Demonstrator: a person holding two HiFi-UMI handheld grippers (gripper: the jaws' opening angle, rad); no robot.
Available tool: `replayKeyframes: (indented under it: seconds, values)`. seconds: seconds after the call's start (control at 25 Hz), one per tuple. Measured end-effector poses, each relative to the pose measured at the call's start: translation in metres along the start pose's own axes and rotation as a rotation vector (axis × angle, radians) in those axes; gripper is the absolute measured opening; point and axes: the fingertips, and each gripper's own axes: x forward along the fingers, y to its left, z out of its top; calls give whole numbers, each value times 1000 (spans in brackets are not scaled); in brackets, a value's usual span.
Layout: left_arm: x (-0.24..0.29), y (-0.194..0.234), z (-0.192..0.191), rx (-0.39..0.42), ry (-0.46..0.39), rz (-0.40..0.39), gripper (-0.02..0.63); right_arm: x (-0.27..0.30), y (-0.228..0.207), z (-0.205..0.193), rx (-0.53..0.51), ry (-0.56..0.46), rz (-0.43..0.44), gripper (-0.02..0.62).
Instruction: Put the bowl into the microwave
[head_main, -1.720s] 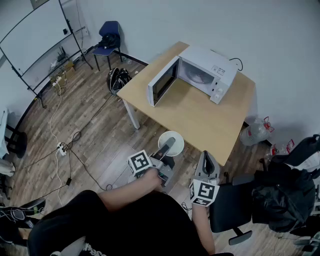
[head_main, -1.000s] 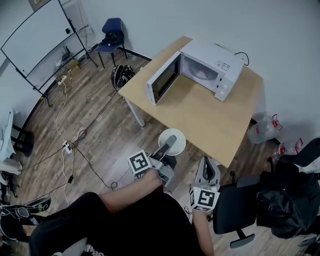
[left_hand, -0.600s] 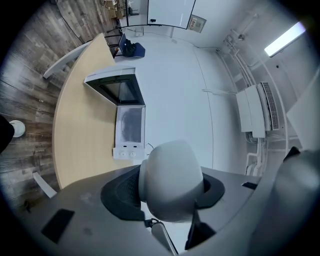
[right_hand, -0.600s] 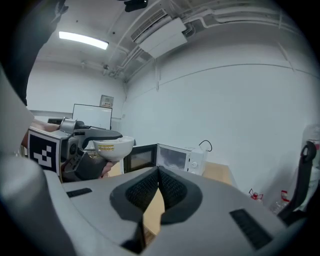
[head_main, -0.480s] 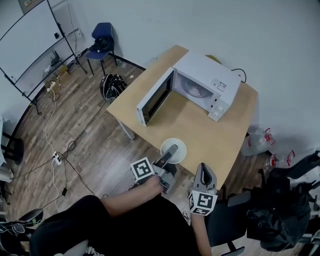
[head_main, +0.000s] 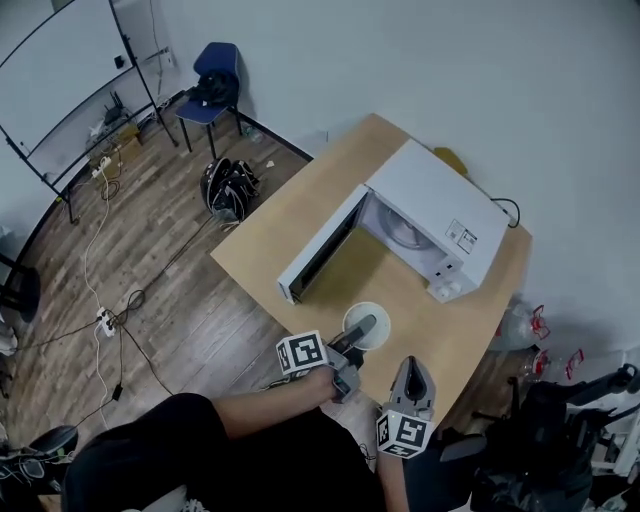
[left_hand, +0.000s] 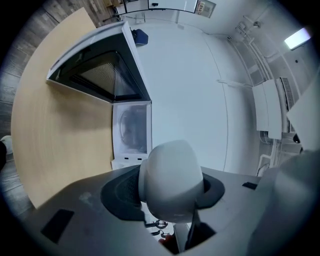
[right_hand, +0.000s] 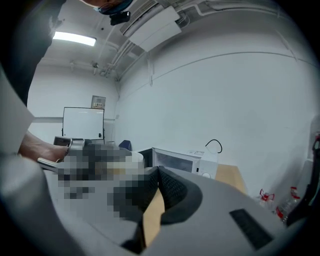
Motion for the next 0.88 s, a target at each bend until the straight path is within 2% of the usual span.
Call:
replayKeyframes:
  seconds: [0.16,0.28,0.4,0.56,0.72,0.88]
  values:
    - [35,12,16,42,83,14,219,26,-9,4,-8,29,-40,60]
    - [59,25,28,28,106,21,219,36,-21,7,-3,45,-77,60]
    - [82,44,46,10,83,47,219,42,-31,7,-1,65,-98,60]
    - [117,57,76,73,51,67,219,48,-42,5,-6,73,-112,60]
    - [154,72,100,61,13,62,219,64,-53,-5,18,98,-109,60]
    - [186,93,115,77,2,107,219,87,-58,-3,32,93,-90,60]
